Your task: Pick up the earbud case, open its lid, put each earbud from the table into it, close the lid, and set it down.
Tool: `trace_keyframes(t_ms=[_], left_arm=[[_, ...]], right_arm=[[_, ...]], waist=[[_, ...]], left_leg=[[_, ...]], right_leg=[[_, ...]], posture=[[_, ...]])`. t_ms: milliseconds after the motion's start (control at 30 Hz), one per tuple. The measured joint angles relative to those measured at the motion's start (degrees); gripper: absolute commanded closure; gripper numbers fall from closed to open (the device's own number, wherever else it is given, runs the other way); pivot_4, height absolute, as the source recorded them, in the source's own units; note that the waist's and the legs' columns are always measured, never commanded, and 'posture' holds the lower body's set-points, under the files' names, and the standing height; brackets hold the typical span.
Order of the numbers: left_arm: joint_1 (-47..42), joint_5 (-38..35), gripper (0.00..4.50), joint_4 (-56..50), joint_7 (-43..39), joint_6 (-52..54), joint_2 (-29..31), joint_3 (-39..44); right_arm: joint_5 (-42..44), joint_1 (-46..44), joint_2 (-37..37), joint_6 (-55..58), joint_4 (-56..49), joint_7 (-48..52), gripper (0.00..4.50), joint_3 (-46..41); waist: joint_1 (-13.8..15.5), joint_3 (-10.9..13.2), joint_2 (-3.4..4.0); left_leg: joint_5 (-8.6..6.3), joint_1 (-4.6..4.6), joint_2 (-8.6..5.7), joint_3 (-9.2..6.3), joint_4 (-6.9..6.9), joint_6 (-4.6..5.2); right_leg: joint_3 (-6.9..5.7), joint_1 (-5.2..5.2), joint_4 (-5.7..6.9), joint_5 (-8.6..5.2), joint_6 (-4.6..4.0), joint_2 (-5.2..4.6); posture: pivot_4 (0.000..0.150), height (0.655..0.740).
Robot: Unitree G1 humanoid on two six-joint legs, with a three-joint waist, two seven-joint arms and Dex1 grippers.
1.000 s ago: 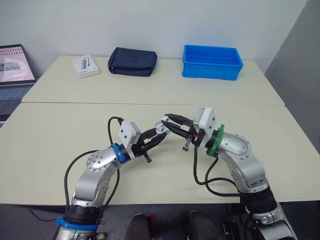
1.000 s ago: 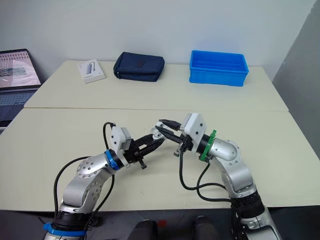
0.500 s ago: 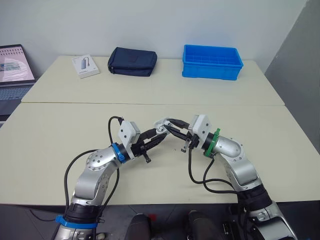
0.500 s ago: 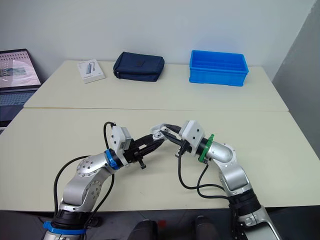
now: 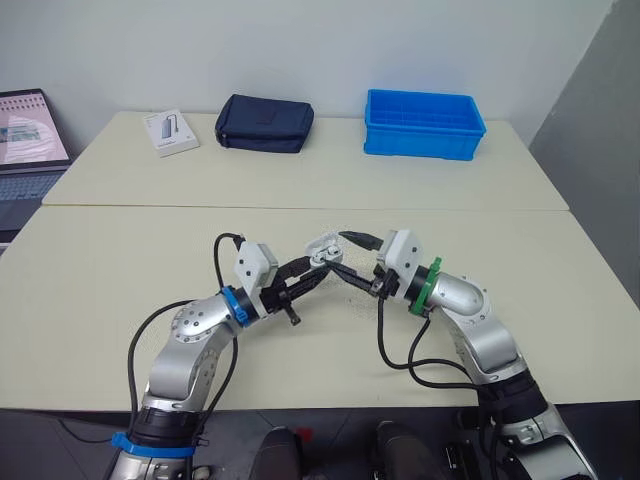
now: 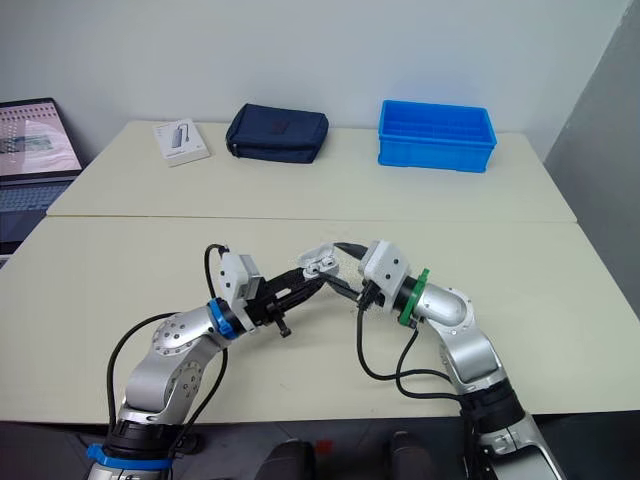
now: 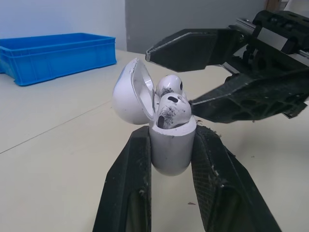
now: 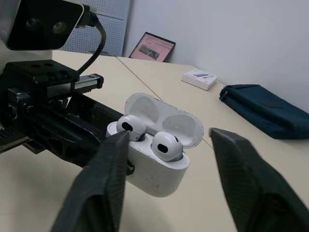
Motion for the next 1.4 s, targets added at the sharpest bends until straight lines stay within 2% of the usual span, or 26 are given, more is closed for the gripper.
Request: trace_keyframes(t_ms=[67, 200, 400, 467, 567, 767, 933, 1133, 1400], left_arm=[[-0.04, 0.0, 3.74, 0.03, -0.16, -0.34, 0.03, -0.07], [-0.53, -0.45, 3.74, 0.97, -2.51, -0.19, 0.92, -0.46], [-5.8, -2.96, 3.74, 3.46, -10.71, 3.65, 1.51, -5.23], [-8.36, -3.24, 3.74, 4.43, -13.7, 4.38, 1.46, -7.24], [-11.36, -4.32, 3.74, 5.43, -18.1, 6.04, 1.43, -9.72], [-14.52, -5.0, 3.74, 7.09, -22.63, 9.27, 0.28, -12.7], [-14.56, -4.99, 3.74, 7.16, -22.62, 9.57, -0.3, -12.89], [-13.18, -4.96, 3.74, 6.76, -22.56, 10.47, 0.28, -12.88], [-12.58, -4.47, 3.74, 6.72, -21.97, 11.06, 0.43, -12.9]], right_arm=[[1.65, 0.64, -1.84, 2.05, -2.89, 1.09, 0.94, -0.46], [10.27, 2.37, -11.04, 11.71, -10.71, 5.73, 0.94, -6.27], [18.44, 1.31, -23.77, 23.16, -13.85, 9.83, 0.94, -15.13], [19.18, -0.4, -26.81, 24.97, -13.33, 11.94, 1.3, -15.19], [19.5, -3.8, -30.05, 25.8, -11.09, 16.18, 2.21, -14.15], [18.83, -9.91, -31.66, 27.13, -5.53, 24.08, 4.5, -6.97], [19.05, -11.15, -31.72, 29.3, -5.53, 27.5, 4.5, -3.69], [23.31, -11.4, -31.45, 34.37, -9.59, 28.46, 4.5, -3.66], [24.67, -10.18, -32.63, 35.86, -12.27, 29.12, 4.5, -3.79]], waist=[[0.02, 0.0, 0.0], [0.32, 0.0, 0.0], [0.3, 0.01, 0.01], [0.07, 0.01, 0.01], [-0.26, 0.01, 0.02], [-0.1, 0.03, 0.04], [-0.11, 0.03, 0.04], [-0.11, 0.03, 0.04], [-0.04, 0.03, 0.04]], left_leg=[[0.0, -0.01, 0.0, 0.0, 0.0, 0.0], [0.0, -0.04, -0.04, 0.04, 0.01, 0.0], [0.0, -0.03, -0.04, 0.02, 0.02, 0.0], [0.0, -0.03, -0.03, 0.03, 0.0, 0.01], [-0.01, -0.03, -0.01, -0.01, -0.02, 0.02], [-0.01, -0.11, 0.0, -0.09, -0.01, 0.03], [-0.01, -0.28, 0.0, -0.09, 0.01, 0.03], [-0.01, -0.27, 0.0, -0.1, 0.01, 0.03], [-0.01, -0.27, 0.0, -0.09, 0.04, 0.03]], right_leg=[[0.0, 0.0, -0.02, 0.0, 0.0, -0.01], [0.01, 0.01, -0.09, 0.0, 0.0, -0.07], [-0.01, 0.01, -0.08, -0.02, -0.03, -0.05], [-0.01, -0.01, -0.1, -0.02, -0.04, -0.01], [0.03, -0.02, -0.1, -0.03, -0.04, 0.07], [-0.01, -0.05, -0.13, -0.05, -0.07, 0.12], [0.0, -0.22, -0.13, -0.05, -0.06, 0.11], [-0.01, -0.24, -0.07, -0.05, -0.06, 0.11], [-0.02, -0.23, -0.06, -0.05, -0.06, 0.1]], posture=[[0.15, 0.74], [0.15, 0.74], [0.15, 0.74], [0.15, 0.74], [0.15, 0.74], [0.15, 0.74], [0.15, 0.74], [0.15, 0.74], [0.15, 0.74]])
